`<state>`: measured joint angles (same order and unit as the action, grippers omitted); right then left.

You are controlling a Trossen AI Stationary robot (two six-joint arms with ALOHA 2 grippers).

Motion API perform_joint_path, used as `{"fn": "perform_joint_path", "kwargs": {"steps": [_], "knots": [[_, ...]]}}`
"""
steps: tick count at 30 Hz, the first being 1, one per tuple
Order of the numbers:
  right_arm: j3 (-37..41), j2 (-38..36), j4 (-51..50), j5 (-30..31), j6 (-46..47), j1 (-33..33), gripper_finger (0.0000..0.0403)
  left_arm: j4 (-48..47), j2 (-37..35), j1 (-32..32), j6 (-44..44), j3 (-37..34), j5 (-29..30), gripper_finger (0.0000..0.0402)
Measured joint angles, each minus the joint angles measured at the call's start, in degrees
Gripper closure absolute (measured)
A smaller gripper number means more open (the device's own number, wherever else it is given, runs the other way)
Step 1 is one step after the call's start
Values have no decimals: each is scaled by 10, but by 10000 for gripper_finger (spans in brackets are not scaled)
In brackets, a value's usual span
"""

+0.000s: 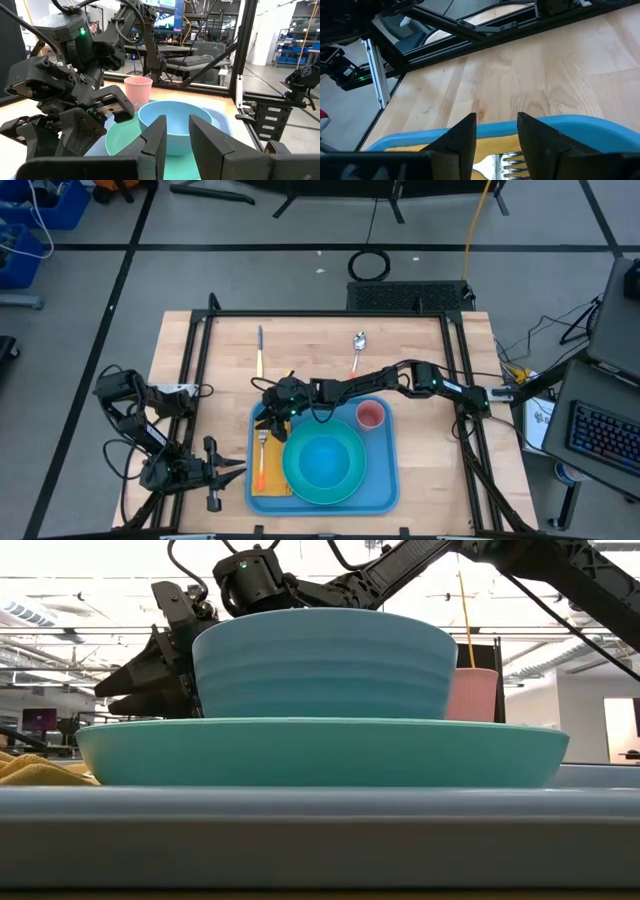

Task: Set up tray
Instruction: Put the orange spoon on top of the yellow napkin

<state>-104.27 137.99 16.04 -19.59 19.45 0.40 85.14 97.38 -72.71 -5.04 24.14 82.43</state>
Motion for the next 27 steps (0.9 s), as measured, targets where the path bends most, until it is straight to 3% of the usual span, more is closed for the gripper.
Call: {"fn": "perform_joint_path", "kwargs": {"steps": [8,17,22,27], "knots": [[-1,-14,55,-2,-25,0,270,0,0,0,6,0,0,316],[7,-88,11,-47,-40,-1,271,-2,0,0,13,0,-3,316],[51,-156,-15,-47,-66,1,271,-2,0,3,15,0,-1,316],[149,-252,7,-45,-85,2,271,-6,0,6,21,0,-3,316]]}}
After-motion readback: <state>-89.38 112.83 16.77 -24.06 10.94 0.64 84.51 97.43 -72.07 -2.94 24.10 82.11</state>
